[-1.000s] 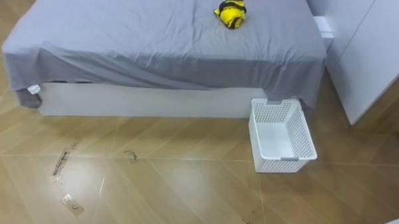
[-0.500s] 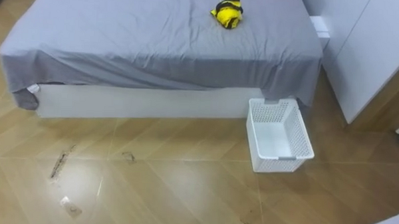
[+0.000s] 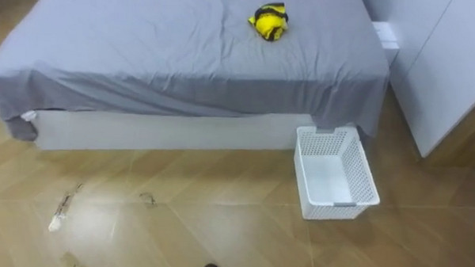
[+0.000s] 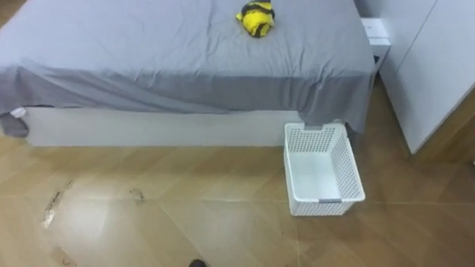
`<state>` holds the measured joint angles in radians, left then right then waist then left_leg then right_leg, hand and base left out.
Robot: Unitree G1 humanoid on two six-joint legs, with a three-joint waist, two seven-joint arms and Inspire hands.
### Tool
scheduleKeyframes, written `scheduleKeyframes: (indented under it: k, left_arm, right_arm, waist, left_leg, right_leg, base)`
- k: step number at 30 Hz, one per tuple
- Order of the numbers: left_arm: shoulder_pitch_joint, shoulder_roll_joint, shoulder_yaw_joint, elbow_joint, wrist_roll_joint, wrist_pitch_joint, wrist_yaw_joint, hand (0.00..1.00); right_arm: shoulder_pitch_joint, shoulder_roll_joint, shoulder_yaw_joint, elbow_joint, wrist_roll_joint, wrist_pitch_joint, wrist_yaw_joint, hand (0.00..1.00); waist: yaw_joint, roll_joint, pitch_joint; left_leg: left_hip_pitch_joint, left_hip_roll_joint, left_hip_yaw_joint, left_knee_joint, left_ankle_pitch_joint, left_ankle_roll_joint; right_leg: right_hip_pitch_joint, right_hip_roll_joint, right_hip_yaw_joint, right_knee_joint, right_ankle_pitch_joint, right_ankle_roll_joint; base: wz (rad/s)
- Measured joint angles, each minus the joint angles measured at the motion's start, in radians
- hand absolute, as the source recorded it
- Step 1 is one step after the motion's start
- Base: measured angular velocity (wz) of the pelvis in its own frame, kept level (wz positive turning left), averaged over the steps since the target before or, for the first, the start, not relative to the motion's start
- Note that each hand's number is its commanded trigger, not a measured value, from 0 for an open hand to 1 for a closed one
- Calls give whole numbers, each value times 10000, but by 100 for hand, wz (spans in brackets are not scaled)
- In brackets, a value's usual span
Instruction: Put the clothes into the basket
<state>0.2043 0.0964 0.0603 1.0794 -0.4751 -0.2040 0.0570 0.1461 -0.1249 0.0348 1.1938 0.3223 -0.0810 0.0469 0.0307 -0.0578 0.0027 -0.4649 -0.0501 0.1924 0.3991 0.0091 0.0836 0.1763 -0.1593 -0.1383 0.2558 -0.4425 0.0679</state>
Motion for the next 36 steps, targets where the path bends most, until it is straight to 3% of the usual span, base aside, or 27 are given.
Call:
scheduleKeyframes:
  k: [2, 4, 5, 6, 7, 8, 9, 10, 11, 13, 15, 16, 17, 18, 19, 20, 22, 23, 24, 25, 26, 27, 28, 30, 31, 33, 36]
  left_arm:
    - [3, 60, -35, 101, -27, 11, -60, 0]
    - [195, 121, -48, 231, -36, 87, -80, 0]
    - [195, 123, -71, 235, -59, 96, -72, 0]
    - [192, 117, -177, 235, -34, 100, 12, 0]
    - [195, 77, -248, 254, 95, 120, 58, 0]
    - [164, 68, -253, 268, 254, 134, 64, 0]
    - [155, 88, -260, 252, 559, 137, 128, 0]
    - [167, 64, -248, 239, 784, 133, 206, 0]
    - [154, 60, -258, 261, 876, 135, 219, 0]
    - [-144, 100, -464, 105, 1130, 147, 217, 0]
    - [-195, 118, -897, 77, 1181, 230, 218, 0]
    - [-155, 64, -1105, 27, 1277, 314, 194, 0]
    - [-109, 13, -1156, 9, 1395, 360, 176, 0]
    - [-59, -9, -1258, -29, 1537, 389, 125, 0]
    - [34, 42, -1279, -18, 1514, 390, 103, 0]
    - [115, 76, -1279, 9, 1505, 393, 101, 0]
    - [285, 107, -1257, 15, 1529, 407, 33, 0]
    - [315, 102, -1249, -11, 1550, 427, -48, 0]
    - [279, 84, -1189, -54, 1556, 428, -98, 0]
    - [587, 196, -961, -137, 1550, 379, -173, 0]
    - [813, 335, -955, -83, 1552, 472, -202, 0]
    - [868, 317, -956, -92, 1556, 538, -198, 0]
    - [962, 338, -806, -209, 1606, 532, -202, 0]
    - [1053, 338, -704, -380, 1552, 496, -142, 0]
    - [941, 330, -698, -377, 1545, 497, -61, 0]
    - [780, 299, -683, -366, 1518, 498, 88, 0]
    - [768, 374, -605, -427, 1510, 471, 260, 0]
  right_arm:
    - [15, 28, -84, 7, -30, -144, -12, 0]
    - [99, 21, -83, -136, 64, -193, -29, 0]
    - [151, 9, -80, -221, 115, -199, -44, 0]
    - [238, 1, -84, -316, 227, -200, -110, 0]
    - [255, -9, -131, -319, 266, -198, -209, 0]
    - [250, -7, -144, -323, 261, -200, -241, 0]
    - [155, 10, -156, -329, 289, -210, -236, 0]
    - [14, 4, -133, -401, 359, -217, -220, 0]
    - [-86, 1, -123, -510, 431, -226, -229, 0]
    - [-107, 13, -66, -959, 775, -281, -277, 0]
    - [-168, 19, -57, -1210, 872, -290, -406, 0]
    - [-266, 5, -79, -1409, 868, -310, -513, 0]
    - [-275, -6, -92, -1516, 876, -347, -573, 0]
    - [-311, 6, -172, -1584, 905, -533, -679, 0]
    - [-435, 10, -177, -1681, 1030, -707, -749, 0]
    - [-496, 11, -184, -1871, 1075, -724, -800, 0]
    - [-889, -49, -334, -2646, 1235, -894, -880, 0]
    - [-989, -111, -406, -3119, 1146, -943, -949, 0]
    - [-1025, -150, -389, -3350, 1131, -928, -962, 0]
    - [-1052, -61, -367, -3905, 1134, -910, -925, 0]
    - [-1117, -57, -294, -4369, 1108, -958, -852, 0]
    - [-1174, -107, -276, -4418, 1109, -963, -847, 0]
    - [-1172, -107, -240, -4506, 1082, -957, -887, 0]
    - [-1120, -109, -165, -4723, 1059, -950, -892, 0]
    - [-1243, -103, -154, -4790, 973, -948, -922, 0]
    - [-1269, -85, -129, -5006, 727, -950, -986, 0]
    - [-1129, -120, -162, -5453, 642, -919, -1145, 0]
  waist:
    - [17, -27, 29]
    - [-21, -39, 17]
    - [-25, -63, 30]
    - [-21, -63, 28]
    - [53, -1, 7]
    - [73, 127, -29]
    - [59, 295, -32]
    - [58, 456, -1]
    - [31, 536, 46]
    - [-56, 722, 130]
    - [-131, 719, 148]
    - [-104, 791, 161]
    - [-104, 849, 165]
    - [-114, 979, 111]
    - [-45, 1018, 29]
    - [12, 996, -56]
    - [145, 1298, 21]
    - [147, 1303, 163]
    - [109, 1204, 342]
    - [150, 1313, 83]
    - [193, 1282, 89]
    - [190, 1404, 85]
    - [192, 1371, 103]
    - [60, 1314, 92]
    - [1, 1267, 79]
    - [-14, 1047, 130]
    - [23, 889, 71]
  left_leg:
    - [-146, 15, 285, 1011, -903, 90]
    - [182, 14, 613, 1838, -2110, 194]
    - [325, -22, 699, 1854, -2279, 235]
    - [755, -149, 745, 1770, -2573, 300]
    - [1264, -200, 676, 1526, -2800, 342]
    - [1588, -211, 596, 1316, -2863, 358]
    - [2198, -205, 415, 763, -2919, 343]
    - [2734, -118, 192, 276, -2939, 311]
    - [3012, -40, 88, 54, -2927, 289]
    - [3894, 71, -412, -576, -3038, 206]
    - [4508, 103, -781, -902, -3269, 113]
    - [5038, 177, -945, -1132, -3476, 6]
    - [5293, 277, -1084, -1213, -3598, -69]
    - [5790, 505, -1293, -1396, -3796, -247]
    - [6149, 710, -1391, -1475, -3953, -465]
    - [6185, 791, -1404, -1425, -4027, -579]
    - [6544, 1199, -1395, -1527, -3891, -1244]
    - [7089, 1289, -1557, -1733, -3548, -1487]
    - [7393, 1298, -1690, -1743, -3447, -1451]
    - [7462, 1357, -1803, -1245, -3568, -1534]
    - [7363, 1394, -1770, -138, -3861, -1595]
    - [7269, 1481, -1770, 504, -3853, -1578]
    - [6938, 1603, -1722, 1775, -3239, -1752]
    - [6332, 1786, -1650, 3143, -2069, -1872]
    - [5768, 1849, -1591, 3919, -2057, -1882]
    - [4994, 1890, -1126, 4256, -2275, -1671]
    - [3962, 1878, -837, 3638, -2844, -1624]
  right_leg:
    - [240, -247, 138, 126, 191, 235]
    - [56, -533, 233, 1810, 314, 319]
    - [-149, -638, 235, 2503, 458, 357]
    - [-646, -846, 247, 4047, 1159, 325]
    - [-1131, -911, 256, 5279, 2530, 138]
    - [-1334, -904, 247, 5745, 3321, -39]
    - [-1927, -772, 228, 6727, 3325, -288]
    - [-2771, -358, 21, 7363, 2423, -494]
    - [-3165, -170, -170, 7393, 2034, -611]
    - [-4691, 512, -896, 6107, 1248, -740]
    - [-5426, 795, -1090, 3789, 1401, -765]
    - [-5679, 860, -1236, 2291, 2142, -874]
    - [-5727, 919, -1312, 1734, 2664, -851]
    - [-5690, 1033, -1471, 791, 3729, -930]
    - [-5651, 1205, -1544, 446, 4508, -1448]
    - [-5598, 1305, -1519, 574, 4671, -1646]
    - [-5520, 1490, -1896, 1682, 4110, -1999]
    - [-5871, 1268, -1919, 3252, 3595, -2307]
    - [-6290, 1182, -2057, 4066, 3239, -2117]
    - [-6480, 1422, -1921, 3246, 3315, -1969]
    - [-6341, 1558, -1978, 3079, 3503, -2298]
    - [-6135, 1655, -2106, 3242, 3150, -2324]
    - [-5739, 1737, -2151, 3316, 2696, -2518]
    - [-5016, 1911, -2141, 2879, 2416, -2542]
    - [-4655, 1976, -2131, 2452, 2405, -2549]
    - [-4048, 1976, -2125, 1894, 2425, -2577]
    - [-3193, 1986, -2069, 1044, 2443, -2532]
  base:
    - [-20]
    - [-12]
    - [12]
    - [14]
    - [10]
    - [0]
    - [0]
    - [7]
    - [25]
    - [60]
    - [63]
    - [33]
    - [44]
    - [39]
    - [30]
    - [6]
    - [-2]
    - [7]
    - [-6]
    - [-25]
    - [-33]
    - [-17]
    - [0]
    - [19]
    - [15]
    - [6]
    - [3]
